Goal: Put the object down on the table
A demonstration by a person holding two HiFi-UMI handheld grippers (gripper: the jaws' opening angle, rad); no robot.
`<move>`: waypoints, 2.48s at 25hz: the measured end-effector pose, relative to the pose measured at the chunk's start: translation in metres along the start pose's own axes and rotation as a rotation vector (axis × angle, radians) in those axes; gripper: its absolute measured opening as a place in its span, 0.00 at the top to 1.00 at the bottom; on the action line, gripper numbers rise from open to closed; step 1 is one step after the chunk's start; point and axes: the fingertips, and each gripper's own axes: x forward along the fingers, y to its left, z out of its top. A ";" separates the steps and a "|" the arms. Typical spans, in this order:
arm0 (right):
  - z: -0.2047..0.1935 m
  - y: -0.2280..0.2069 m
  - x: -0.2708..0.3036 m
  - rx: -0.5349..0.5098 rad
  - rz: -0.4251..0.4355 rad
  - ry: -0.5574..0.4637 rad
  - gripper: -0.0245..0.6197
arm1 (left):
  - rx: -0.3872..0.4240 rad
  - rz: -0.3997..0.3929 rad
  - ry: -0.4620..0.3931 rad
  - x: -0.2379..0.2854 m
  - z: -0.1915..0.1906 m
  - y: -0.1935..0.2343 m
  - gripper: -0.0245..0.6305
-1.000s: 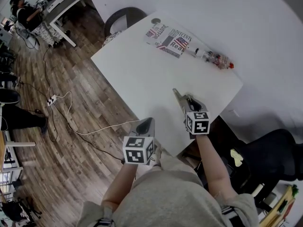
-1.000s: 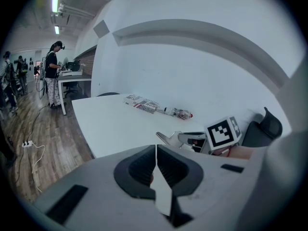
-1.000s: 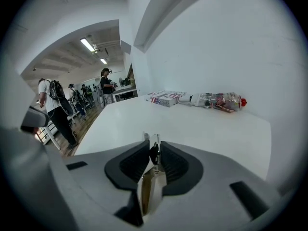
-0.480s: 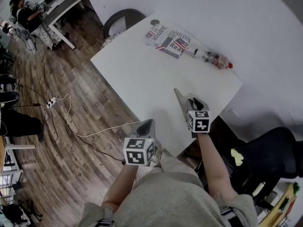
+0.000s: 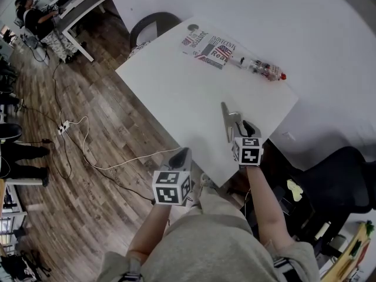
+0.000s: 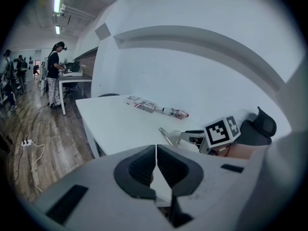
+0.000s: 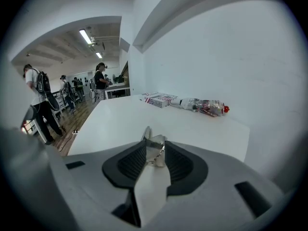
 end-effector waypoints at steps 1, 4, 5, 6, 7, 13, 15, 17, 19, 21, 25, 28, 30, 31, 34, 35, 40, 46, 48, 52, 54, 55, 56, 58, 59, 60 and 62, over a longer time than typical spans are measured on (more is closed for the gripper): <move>-0.001 0.001 -0.005 -0.006 -0.006 -0.002 0.78 | 0.002 -0.002 -0.003 -0.005 -0.003 -0.001 0.95; -0.006 0.004 -0.019 -0.002 -0.022 -0.007 0.78 | 0.005 -0.006 -0.013 -0.020 -0.010 -0.005 0.95; -0.008 0.005 -0.024 0.001 -0.025 -0.010 0.78 | 0.005 -0.007 -0.017 -0.025 -0.013 -0.007 0.95; -0.010 0.007 -0.031 0.003 -0.028 -0.015 0.78 | 0.005 -0.008 -0.020 -0.031 -0.016 -0.008 0.95; -0.012 0.011 -0.038 0.004 -0.027 -0.021 0.78 | 0.006 -0.009 -0.024 -0.037 -0.019 -0.010 0.95; -0.016 0.043 -0.087 -0.011 0.004 -0.089 0.78 | 0.016 -0.015 -0.052 -0.069 -0.037 -0.018 0.95; -0.018 0.054 -0.107 -0.018 0.017 -0.109 0.79 | 0.016 -0.018 -0.060 -0.080 -0.045 -0.022 0.95; -0.020 0.066 -0.127 -0.023 0.033 -0.125 0.80 | 0.015 -0.021 -0.067 -0.092 -0.052 -0.025 0.95; -0.021 0.077 -0.146 -0.028 0.047 -0.143 0.81 | 0.013 -0.023 -0.075 -0.104 -0.059 -0.029 0.95; -0.022 0.087 -0.165 -0.030 0.061 -0.162 0.83 | 0.015 -0.025 -0.081 -0.114 -0.065 -0.034 0.95; -0.028 0.107 -0.201 -0.026 0.084 -0.194 0.86 | 0.018 -0.033 -0.098 -0.135 -0.076 -0.042 0.95; -0.032 0.123 -0.227 -0.033 0.095 -0.218 0.90 | 0.019 -0.040 -0.113 -0.150 -0.084 -0.047 0.95; -0.035 0.131 -0.243 -0.039 0.101 -0.235 0.92 | 0.020 -0.043 -0.121 -0.159 -0.089 -0.051 0.95; -0.036 0.135 -0.251 -0.041 0.104 -0.244 0.92 | 0.020 -0.044 -0.125 -0.163 -0.091 -0.053 0.95; -0.038 0.144 -0.273 -0.044 0.109 -0.269 0.93 | 0.022 -0.048 -0.135 -0.174 -0.096 -0.058 0.95; -0.039 0.146 -0.279 -0.041 0.110 -0.277 0.94 | 0.024 -0.050 -0.138 -0.177 -0.098 -0.059 0.95; -0.046 0.156 -0.302 -0.021 0.129 -0.307 0.96 | 0.029 -0.054 -0.144 -0.186 -0.109 -0.064 0.95; -0.050 0.159 -0.319 -0.005 0.144 -0.330 0.96 | 0.039 -0.061 -0.148 -0.193 -0.113 -0.070 0.95; -0.050 0.159 -0.322 -0.010 0.142 -0.336 0.96 | 0.041 -0.063 -0.149 -0.194 -0.114 -0.071 0.95; -0.050 0.160 -0.325 -0.013 0.138 -0.343 0.96 | 0.042 -0.066 -0.153 -0.195 -0.114 -0.072 0.95; -0.050 0.160 -0.325 -0.009 0.140 -0.346 0.96 | 0.042 -0.066 -0.153 -0.195 -0.114 -0.073 0.95; -0.050 0.160 -0.326 -0.006 0.140 -0.349 0.96 | 0.042 -0.066 -0.151 -0.195 -0.114 -0.073 0.95; -0.049 0.160 -0.326 -0.003 0.141 -0.352 0.96 | 0.042 -0.066 -0.150 -0.195 -0.114 -0.073 0.95; -0.047 0.160 -0.326 0.001 0.142 -0.357 0.96 | 0.042 -0.064 -0.146 -0.194 -0.114 -0.073 0.95; -0.046 0.159 -0.326 0.004 0.143 -0.360 0.96 | 0.042 -0.064 -0.144 -0.193 -0.114 -0.072 0.95; -0.045 0.159 -0.326 0.007 0.143 -0.362 0.96 | 0.041 -0.064 -0.144 -0.192 -0.114 -0.072 0.95; -0.045 0.157 -0.326 0.013 0.144 -0.364 0.96 | 0.041 -0.063 -0.145 -0.191 -0.114 -0.073 0.95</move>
